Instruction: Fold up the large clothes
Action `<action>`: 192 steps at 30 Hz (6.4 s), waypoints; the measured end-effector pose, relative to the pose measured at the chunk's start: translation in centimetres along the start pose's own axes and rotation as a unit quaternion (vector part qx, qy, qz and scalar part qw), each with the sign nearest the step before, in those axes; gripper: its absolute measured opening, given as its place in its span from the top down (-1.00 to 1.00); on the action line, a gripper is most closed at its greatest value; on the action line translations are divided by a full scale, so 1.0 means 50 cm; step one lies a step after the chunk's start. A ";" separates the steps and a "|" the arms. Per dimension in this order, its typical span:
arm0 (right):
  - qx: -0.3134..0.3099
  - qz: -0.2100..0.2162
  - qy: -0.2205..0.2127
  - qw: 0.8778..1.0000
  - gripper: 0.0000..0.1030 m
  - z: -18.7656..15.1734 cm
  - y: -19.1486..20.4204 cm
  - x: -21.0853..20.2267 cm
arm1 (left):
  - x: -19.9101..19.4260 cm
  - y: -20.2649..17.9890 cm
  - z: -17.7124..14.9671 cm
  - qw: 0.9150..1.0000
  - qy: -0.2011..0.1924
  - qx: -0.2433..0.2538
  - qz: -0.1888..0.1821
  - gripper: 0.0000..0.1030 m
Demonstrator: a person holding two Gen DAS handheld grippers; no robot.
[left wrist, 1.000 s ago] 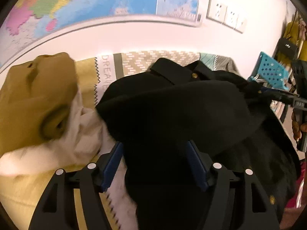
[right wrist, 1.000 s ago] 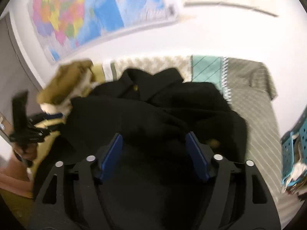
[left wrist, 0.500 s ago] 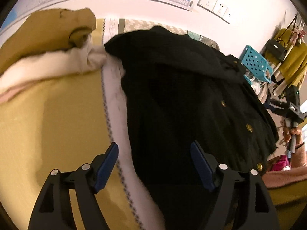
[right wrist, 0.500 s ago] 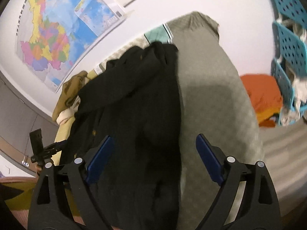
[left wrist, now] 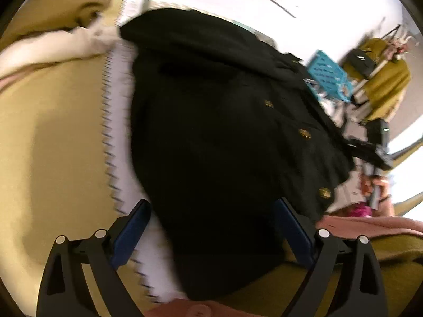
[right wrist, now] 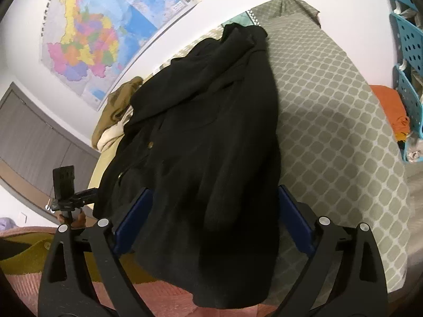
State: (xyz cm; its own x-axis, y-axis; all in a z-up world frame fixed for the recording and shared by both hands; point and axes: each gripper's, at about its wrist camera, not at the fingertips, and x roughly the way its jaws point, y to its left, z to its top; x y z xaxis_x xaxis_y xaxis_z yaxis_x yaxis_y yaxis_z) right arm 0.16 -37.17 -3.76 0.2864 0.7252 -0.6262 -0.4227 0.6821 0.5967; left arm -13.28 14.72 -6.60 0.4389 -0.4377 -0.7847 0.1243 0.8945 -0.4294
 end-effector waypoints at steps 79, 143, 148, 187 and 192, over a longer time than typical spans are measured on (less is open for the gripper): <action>0.107 0.139 -0.100 0.980 0.74 0.467 0.069 0.080 | -0.093 0.142 0.560 0.990 -0.051 -0.124 -0.043 0.60; -0.062 -0.132 -0.098 0.984 -0.54 0.297 0.050 0.070 | 0.058 0.015 0.609 0.977 -0.111 0.096 0.157 -0.32; -0.057 -0.146 -0.088 0.984 0.28 0.260 0.021 0.129 | 0.035 0.012 0.507 0.977 -0.105 0.115 0.143 -0.48; -0.240 -0.157 0.047 0.957 0.55 0.362 0.241 0.450 | 0.084 0.065 0.400 0.985 -0.041 0.091 0.143 -0.01; -0.199 -0.136 0.016 0.970 0.96 0.383 0.206 0.397 | 0.058 0.063 0.415 0.981 -0.066 0.075 0.166 0.91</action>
State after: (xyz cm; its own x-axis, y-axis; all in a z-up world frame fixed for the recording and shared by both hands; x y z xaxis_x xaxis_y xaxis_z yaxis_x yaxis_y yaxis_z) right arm 17.95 -13.98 -0.44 0.4093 0.5158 -0.7526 -0.6355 0.7531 0.1705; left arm 6.86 18.16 -0.95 0.5872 -0.1129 -0.8016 0.0802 0.9935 -0.0812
